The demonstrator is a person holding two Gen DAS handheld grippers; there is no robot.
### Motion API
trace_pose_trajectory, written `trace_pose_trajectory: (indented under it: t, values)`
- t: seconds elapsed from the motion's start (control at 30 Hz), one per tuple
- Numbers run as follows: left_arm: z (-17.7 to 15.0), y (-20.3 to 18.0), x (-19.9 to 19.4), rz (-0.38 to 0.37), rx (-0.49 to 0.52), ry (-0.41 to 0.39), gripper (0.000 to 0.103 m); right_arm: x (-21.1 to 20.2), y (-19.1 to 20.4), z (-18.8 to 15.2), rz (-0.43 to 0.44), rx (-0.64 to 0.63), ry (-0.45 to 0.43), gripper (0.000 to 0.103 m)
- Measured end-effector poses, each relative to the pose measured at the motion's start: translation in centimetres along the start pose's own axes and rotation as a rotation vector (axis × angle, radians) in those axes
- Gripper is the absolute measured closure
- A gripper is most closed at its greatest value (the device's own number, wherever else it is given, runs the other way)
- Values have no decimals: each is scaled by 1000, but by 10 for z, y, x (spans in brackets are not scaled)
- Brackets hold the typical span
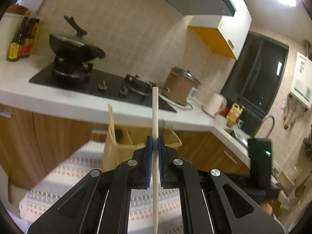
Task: Organize utensils
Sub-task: 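Carry the chopstick into the caddy with the left tool while the right tool carries the spoon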
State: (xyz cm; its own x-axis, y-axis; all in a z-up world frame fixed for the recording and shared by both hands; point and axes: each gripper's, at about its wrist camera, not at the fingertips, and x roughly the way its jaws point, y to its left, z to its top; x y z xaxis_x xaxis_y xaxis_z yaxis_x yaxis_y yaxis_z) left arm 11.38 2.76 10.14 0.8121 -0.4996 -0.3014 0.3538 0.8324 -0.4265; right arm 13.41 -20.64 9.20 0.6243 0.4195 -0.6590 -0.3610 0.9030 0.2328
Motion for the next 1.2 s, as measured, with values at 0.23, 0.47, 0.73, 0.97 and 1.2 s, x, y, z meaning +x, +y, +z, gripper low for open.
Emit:
trace_pose_trajectory:
  t: [0.23,0.47,0.73,0.97,1.2]
  values:
    - [29,4,7,-17,-7,-133,99,-4,19,32,-61,-91,-194,93]
    - [55,-1,25,44,62,-282,99,-6,13,71,-123,-104,-407,93]
    - [57,-5,54,141,154,-378,99,29,-20,100,-150,-40,-498,93]
    - [51,12,75,189,140,-394,99,58,-36,93,-191,-31,-504,93]
    - [42,28,86,190,114,-384,99,69,-36,85,-228,-58,-515,92]
